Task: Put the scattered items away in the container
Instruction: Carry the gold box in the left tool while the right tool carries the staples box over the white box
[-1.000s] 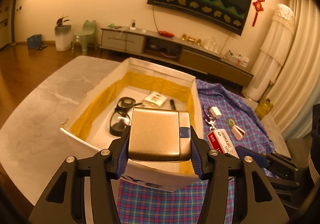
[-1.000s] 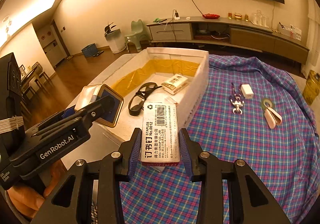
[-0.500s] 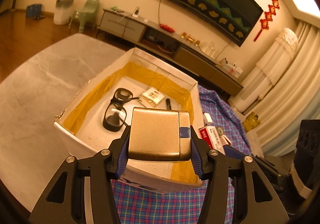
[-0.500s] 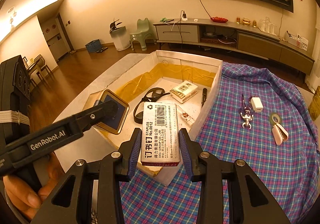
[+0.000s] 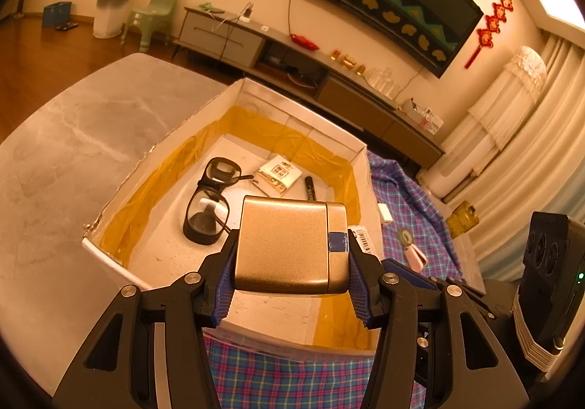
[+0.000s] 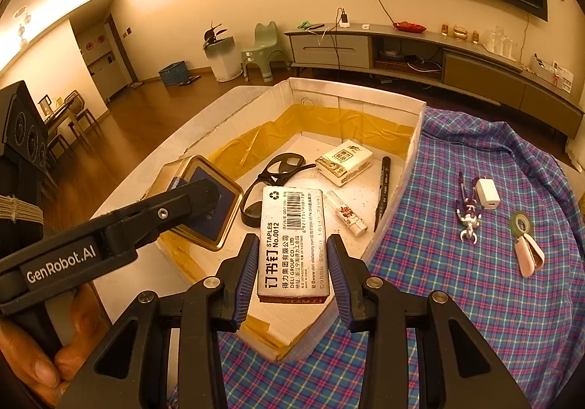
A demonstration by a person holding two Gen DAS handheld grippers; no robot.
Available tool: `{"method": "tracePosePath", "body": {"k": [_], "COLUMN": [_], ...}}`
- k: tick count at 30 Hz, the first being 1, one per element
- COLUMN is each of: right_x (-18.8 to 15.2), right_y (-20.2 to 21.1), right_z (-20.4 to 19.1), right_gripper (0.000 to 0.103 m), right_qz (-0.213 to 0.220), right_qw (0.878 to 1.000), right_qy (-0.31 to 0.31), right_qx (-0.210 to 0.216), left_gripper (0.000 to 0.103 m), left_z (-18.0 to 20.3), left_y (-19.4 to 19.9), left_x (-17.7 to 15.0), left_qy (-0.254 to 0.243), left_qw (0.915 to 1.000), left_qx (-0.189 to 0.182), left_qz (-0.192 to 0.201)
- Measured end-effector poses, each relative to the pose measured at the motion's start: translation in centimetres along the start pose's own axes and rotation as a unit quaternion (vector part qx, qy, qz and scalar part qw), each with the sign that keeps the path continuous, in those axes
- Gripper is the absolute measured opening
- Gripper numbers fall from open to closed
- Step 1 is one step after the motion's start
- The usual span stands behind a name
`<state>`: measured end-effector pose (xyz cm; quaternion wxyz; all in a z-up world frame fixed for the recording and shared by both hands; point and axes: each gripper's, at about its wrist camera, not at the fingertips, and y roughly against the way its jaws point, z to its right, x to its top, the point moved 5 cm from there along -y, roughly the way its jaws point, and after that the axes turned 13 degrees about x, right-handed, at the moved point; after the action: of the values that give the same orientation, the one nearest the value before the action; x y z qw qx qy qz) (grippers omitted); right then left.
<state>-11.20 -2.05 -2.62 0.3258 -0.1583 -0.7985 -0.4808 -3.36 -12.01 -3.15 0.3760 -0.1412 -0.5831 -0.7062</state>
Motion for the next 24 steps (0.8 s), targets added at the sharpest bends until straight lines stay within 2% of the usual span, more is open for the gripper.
{"method": "tracePosePath", "body": {"k": [24], "right_x": [0.3], "right_y": [-3.3], "right_z": [1.4], "right_gripper": [0.040], "right_qz": [-0.030], "right_qw": [0.999], "right_qy": [0.020], "right_qx": [0.010], "left_gripper": [0.055], "left_z": [0.7], "left_y": [-3.1], "left_x": [-0.2], "left_qy": [-0.049], "left_qw": [0.9965], "left_qx": [0.067], "left_qz": [-0.005]}}
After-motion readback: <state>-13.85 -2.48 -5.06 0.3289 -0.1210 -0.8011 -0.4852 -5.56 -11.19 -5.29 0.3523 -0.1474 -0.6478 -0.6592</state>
